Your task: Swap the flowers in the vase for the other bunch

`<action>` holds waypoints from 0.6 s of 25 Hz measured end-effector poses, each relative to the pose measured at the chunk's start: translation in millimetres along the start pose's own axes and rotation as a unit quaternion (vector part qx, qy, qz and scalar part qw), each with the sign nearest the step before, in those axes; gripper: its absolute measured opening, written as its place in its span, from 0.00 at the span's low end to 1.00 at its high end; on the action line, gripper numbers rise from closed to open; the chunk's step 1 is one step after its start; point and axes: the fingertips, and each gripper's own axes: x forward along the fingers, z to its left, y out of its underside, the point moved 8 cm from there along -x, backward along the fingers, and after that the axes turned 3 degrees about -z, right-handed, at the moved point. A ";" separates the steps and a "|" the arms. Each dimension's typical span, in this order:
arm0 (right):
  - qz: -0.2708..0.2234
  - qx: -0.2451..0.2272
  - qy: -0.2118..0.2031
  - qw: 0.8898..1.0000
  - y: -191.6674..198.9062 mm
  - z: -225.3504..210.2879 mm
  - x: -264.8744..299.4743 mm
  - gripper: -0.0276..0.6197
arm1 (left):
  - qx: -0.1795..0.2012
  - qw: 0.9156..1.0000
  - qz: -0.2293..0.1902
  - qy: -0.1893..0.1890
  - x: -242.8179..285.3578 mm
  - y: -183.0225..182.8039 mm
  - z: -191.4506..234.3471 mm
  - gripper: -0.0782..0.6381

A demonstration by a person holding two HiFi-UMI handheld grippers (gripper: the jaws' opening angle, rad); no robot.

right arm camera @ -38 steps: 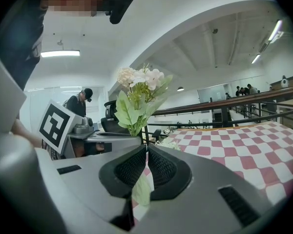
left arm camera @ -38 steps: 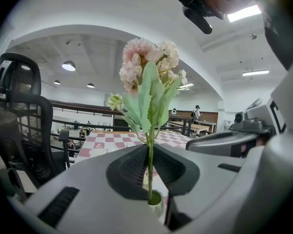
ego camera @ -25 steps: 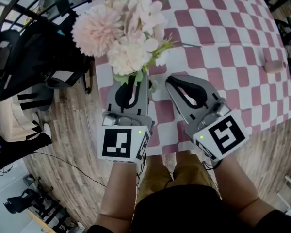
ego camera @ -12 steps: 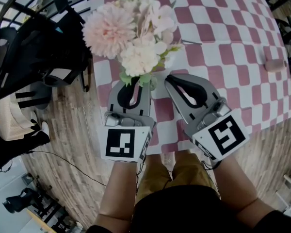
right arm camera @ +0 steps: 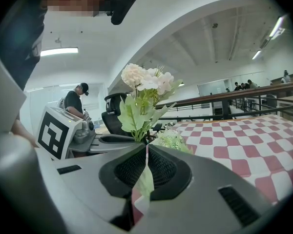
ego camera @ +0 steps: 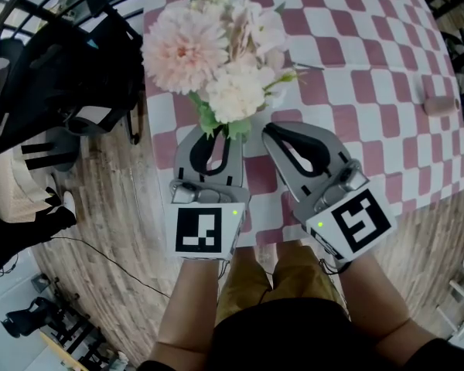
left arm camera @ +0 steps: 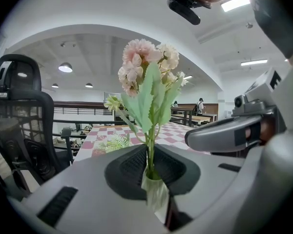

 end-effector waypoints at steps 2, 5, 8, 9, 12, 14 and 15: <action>-0.001 0.000 -0.001 1.000 0.1 0.7 0.3 0.10 | 0.001 1.000 0.001 -0.001 -0.1 1.5 0.6 0.17; -0.001 0.001 0.000 1.000 0.8 1.4 1.8 0.10 | 0.007 1.000 0.003 -0.004 -0.9 4.1 1.2 0.17; 0.001 0.001 -0.001 1.000 2.4 0.7 2.4 0.10 | 0.012 1.000 0.005 -0.011 -0.8 6.5 0.8 0.17; 0.000 0.004 0.001 1.000 2.6 0.2 2.4 0.10 | 0.013 1.000 0.006 -0.012 -0.2 7.5 0.1 0.17; -0.002 0.009 0.004 1.000 3.4 -0.1 2.0 0.10 | 0.016 1.000 0.016 -0.014 1.3 10.2 -1.8 0.18; -0.001 0.009 0.002 1.000 4.1 1.2 1.5 0.10 | 0.021 0.999 0.021 -0.015 1.8 11.0 -3.1 0.18; -0.001 0.009 0.002 1.000 4.4 1.9 1.4 0.10 | 0.022 0.999 0.022 -0.016 1.6 11.2 -3.6 0.18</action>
